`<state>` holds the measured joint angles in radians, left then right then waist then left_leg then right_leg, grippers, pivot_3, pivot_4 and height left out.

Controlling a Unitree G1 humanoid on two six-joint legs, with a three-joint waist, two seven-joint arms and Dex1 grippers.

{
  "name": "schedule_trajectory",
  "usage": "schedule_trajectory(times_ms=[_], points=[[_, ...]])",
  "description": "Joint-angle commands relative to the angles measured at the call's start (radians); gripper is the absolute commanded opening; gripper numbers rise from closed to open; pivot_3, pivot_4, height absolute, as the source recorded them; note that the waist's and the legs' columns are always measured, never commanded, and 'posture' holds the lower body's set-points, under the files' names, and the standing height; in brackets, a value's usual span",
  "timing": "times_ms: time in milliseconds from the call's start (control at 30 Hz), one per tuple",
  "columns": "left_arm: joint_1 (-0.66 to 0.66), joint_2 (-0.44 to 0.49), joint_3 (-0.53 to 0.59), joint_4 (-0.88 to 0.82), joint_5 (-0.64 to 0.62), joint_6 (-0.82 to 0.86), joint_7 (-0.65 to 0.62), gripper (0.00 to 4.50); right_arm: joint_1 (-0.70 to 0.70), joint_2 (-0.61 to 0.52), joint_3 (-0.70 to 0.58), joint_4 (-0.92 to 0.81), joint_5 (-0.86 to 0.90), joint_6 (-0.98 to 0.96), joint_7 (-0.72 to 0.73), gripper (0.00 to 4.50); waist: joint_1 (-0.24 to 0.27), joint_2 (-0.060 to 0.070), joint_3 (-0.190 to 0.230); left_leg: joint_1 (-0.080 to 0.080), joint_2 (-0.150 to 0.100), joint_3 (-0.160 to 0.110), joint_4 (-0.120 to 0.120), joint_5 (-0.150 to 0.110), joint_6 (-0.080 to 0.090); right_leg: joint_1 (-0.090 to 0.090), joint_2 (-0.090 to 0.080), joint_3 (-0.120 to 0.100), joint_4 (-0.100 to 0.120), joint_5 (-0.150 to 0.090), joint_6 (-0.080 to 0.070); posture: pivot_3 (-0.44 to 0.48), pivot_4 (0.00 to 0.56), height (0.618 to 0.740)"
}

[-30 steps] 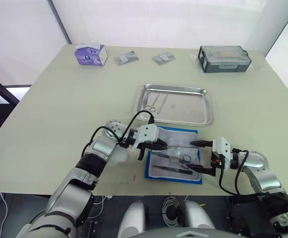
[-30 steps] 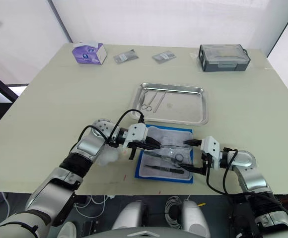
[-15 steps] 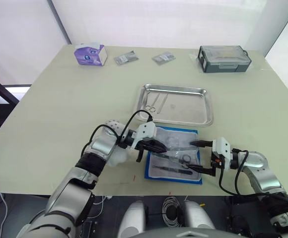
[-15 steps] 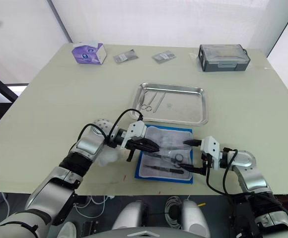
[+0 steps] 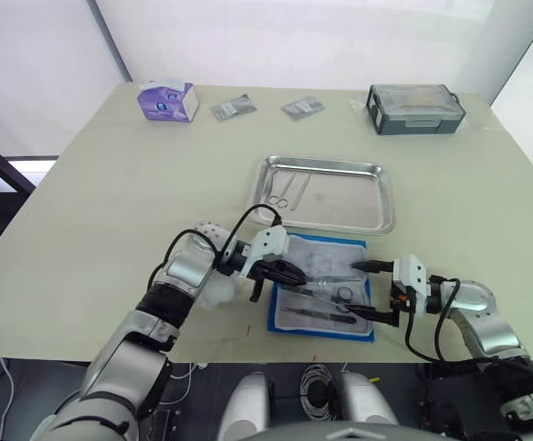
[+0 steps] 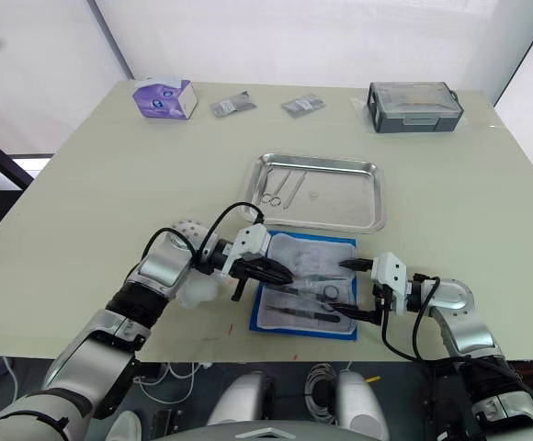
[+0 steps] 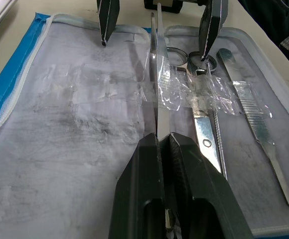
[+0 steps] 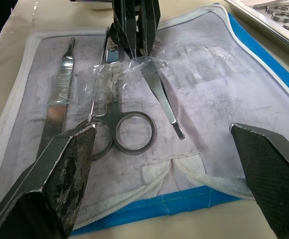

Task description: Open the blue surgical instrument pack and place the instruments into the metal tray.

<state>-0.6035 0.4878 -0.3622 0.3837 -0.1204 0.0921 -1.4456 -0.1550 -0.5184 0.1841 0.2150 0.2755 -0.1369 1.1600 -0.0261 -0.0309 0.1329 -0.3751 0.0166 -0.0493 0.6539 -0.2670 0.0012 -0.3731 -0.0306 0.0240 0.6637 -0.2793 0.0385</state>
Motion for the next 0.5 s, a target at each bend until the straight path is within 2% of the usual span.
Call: schedule_trajectory(times_ms=[33, 433, 500], points=[[0.007, 0.010, 0.006, -0.028, -0.001, -0.005, -0.008, 0.06, 0.064, -0.014, 0.075, 0.095, -0.089, 0.072, 0.002, 4.50, 0.000, 0.000, 0.000, 0.000, 0.000, 0.000, 0.000, 0.000, 0.000, 0.000, 0.000, 0.000, 0.000, 0.000, 0.000, 0.000, 0.150, 0.740], [0.011, 0.007, 0.009, -0.027, -0.006, -0.016, 0.003, 0.06, 0.070, -0.014, 0.074, 0.091, -0.087, 0.073, -0.001, 4.50, 0.000, 0.000, 0.000, 0.000, 0.000, 0.000, 0.000, 0.000, 0.000, 0.000, 0.000, 0.000, 0.000, 0.000, 0.000, 0.000, 0.150, 0.740], [0.008, 0.003, 0.014, -0.017, 0.005, -0.041, 0.026, 0.84, 0.070, -0.014, 0.074, 0.091, -0.087, 0.073, 0.000, 4.50, 0.000, 0.000, 0.000, 0.000, 0.000, 0.000, 0.000, 0.000, 0.000, 0.000, 0.000, 0.000, 0.000, 0.000, 0.000, 0.000, 0.150, 0.740]])
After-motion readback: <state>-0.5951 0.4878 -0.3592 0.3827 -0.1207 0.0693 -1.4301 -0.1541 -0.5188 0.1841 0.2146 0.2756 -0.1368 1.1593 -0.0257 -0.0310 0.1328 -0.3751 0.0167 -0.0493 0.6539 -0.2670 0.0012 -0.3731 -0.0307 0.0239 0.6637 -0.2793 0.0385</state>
